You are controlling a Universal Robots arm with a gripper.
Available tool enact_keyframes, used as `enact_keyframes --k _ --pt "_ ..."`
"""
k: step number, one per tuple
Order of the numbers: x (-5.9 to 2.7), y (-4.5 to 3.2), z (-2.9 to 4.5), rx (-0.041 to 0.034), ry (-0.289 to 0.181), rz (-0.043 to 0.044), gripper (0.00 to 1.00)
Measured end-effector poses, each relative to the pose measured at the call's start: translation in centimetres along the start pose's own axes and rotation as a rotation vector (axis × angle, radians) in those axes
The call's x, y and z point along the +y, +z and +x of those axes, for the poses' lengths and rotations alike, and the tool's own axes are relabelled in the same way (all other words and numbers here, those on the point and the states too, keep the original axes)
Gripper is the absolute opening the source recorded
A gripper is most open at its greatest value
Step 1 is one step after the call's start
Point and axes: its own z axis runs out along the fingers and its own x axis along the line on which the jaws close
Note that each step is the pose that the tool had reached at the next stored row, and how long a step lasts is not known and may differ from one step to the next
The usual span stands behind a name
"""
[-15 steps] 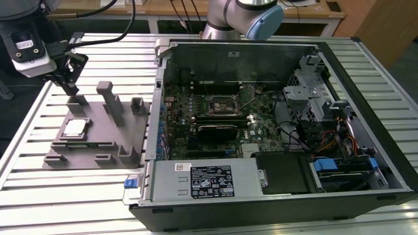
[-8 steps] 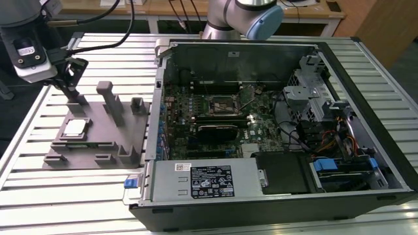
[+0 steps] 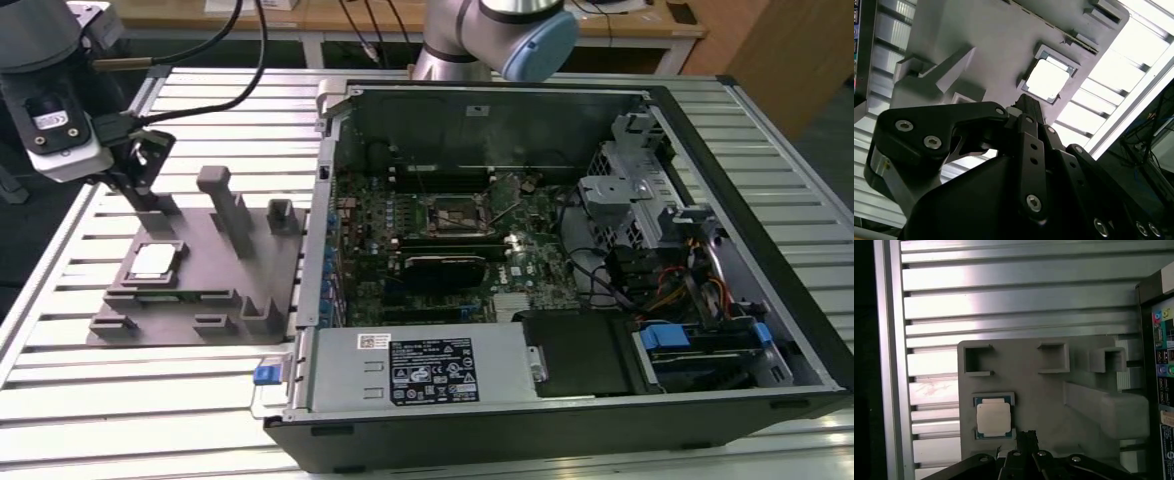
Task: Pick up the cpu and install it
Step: 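Pick up the cpu and move it towards the insertion slot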
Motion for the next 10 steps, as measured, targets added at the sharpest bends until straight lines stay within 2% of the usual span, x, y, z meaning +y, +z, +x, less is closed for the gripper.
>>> enact_keyframes --k 10 --pt "-0.20 1.79 1.28 -0.0001 0.000 0.0000 0.11"
